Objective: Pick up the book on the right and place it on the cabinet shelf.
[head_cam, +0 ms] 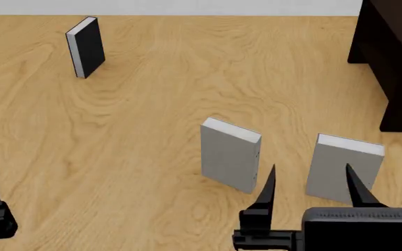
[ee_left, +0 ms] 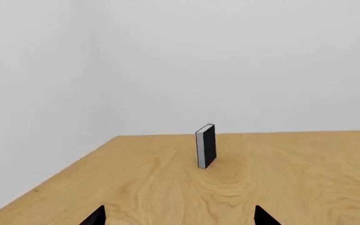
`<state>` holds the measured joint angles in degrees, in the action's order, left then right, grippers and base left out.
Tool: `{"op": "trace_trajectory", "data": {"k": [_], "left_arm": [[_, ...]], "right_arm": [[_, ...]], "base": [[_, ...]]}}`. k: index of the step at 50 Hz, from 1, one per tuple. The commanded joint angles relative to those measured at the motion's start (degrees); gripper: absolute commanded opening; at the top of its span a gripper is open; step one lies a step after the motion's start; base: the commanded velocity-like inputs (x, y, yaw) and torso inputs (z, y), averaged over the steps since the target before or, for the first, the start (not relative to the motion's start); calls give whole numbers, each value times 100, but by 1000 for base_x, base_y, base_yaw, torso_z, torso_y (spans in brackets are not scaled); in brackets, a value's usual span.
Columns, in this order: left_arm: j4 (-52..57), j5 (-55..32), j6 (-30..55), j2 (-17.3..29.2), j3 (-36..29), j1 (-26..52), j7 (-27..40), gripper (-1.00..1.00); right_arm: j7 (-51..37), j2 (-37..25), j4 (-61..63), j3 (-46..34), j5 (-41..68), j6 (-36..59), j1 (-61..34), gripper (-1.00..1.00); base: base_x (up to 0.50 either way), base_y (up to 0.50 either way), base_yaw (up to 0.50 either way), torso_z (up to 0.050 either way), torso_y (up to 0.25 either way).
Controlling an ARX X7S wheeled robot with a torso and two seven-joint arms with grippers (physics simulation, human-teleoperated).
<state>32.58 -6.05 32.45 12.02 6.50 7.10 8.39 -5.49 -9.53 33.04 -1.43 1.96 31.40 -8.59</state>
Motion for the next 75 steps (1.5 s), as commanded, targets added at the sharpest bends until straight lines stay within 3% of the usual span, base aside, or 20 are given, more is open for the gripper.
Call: {"op": "trace_trajectory", "data": {"k": [1,13,19,23,27,41,49,55,58,65,75], "left_arm": [[1405,-172,1370,133,858,157,418,100],[2723,-569,2358,166,1922,-170,506,100],[2738,-1748,2114,570,2423,-850,1629,100],[2737,-2522,1565,789,2632,-1578,2581,100],[2711,-2877,1022,852,2680,-2129,3055,100],[2680,-2353,453,985,1802,-2561,3040,100],[2563,-2172,187,1102,1401,-2643,2895,100],[2390,-1868,-124,1227,1056,-2831,2660,100],[2375,-1876,-147,1244,1023,-2844,2633,100],[2409,-1936,-137,1279,1078,-2854,2667,100],[2367,-1989,-132,1298,1034,-2767,2707,100]], "right_arm": [[-58,-223,782,61,-25,808,-359,100],[-110,-331,1263,16,-66,1252,-616,100],[-76,-289,1462,127,85,1568,-867,100],[-74,-314,1589,165,122,1773,-992,100],[-76,-346,1628,171,133,1847,-1042,100],[-5,-483,2015,157,265,2537,-1484,100],[-69,-399,2476,311,396,3879,-2138,100],[-49,-673,2689,235,681,4358,-2473,100],[-408,-844,2691,271,1057,4501,-2611,100],[-1821,-1345,2686,783,3372,4708,-3010,100],[-2351,-1361,2637,1141,4472,5182,-3540,100]], "base": [[0,0,0,0,0],[0,0,0,0,0],[0,0,0,0,0],[0,0,0,0,0],[0,0,0,0,0],[0,0,0,0,0],[0,0,0,0,0],[0,0,0,0,0],[0,0,0,0,0],[0,0,0,0,0],[0,0,0,0,0]]}}
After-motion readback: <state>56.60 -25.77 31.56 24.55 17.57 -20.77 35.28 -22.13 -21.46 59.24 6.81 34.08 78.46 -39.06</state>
